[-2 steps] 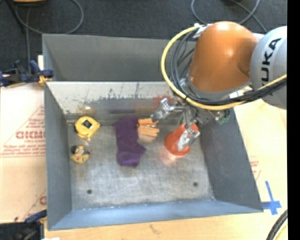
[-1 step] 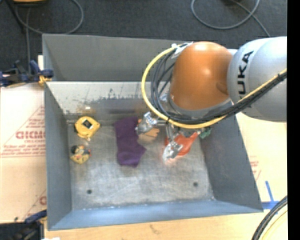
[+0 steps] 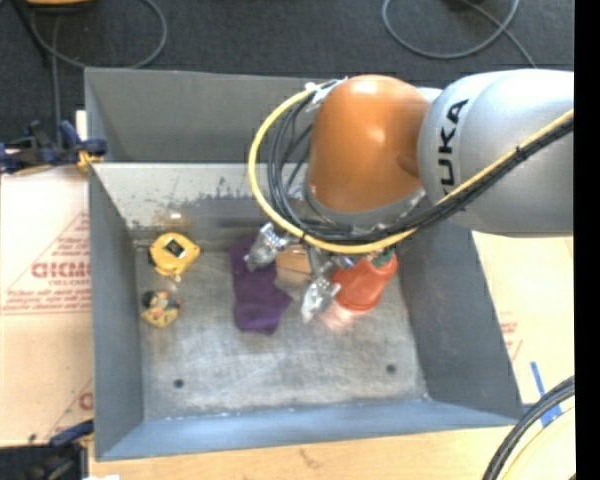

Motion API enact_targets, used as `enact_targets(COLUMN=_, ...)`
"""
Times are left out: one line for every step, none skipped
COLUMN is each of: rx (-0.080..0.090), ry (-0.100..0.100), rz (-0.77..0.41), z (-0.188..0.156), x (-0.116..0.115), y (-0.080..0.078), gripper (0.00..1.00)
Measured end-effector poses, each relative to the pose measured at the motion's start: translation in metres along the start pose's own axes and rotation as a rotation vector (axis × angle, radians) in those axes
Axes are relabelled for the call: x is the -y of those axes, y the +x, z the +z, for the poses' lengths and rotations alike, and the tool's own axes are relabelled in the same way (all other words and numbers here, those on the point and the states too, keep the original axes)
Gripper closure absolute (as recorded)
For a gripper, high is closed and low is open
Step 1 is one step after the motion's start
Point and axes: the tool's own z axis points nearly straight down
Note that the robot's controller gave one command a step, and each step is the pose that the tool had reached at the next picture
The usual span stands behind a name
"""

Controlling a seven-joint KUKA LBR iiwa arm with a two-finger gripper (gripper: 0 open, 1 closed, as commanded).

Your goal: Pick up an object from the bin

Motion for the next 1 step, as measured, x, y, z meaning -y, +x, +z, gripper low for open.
enact_targets(rx=0.025, ry=0.016, rz=0.049, z=0.0023, x=-0.002, y=0.0113, gripper=0.0)
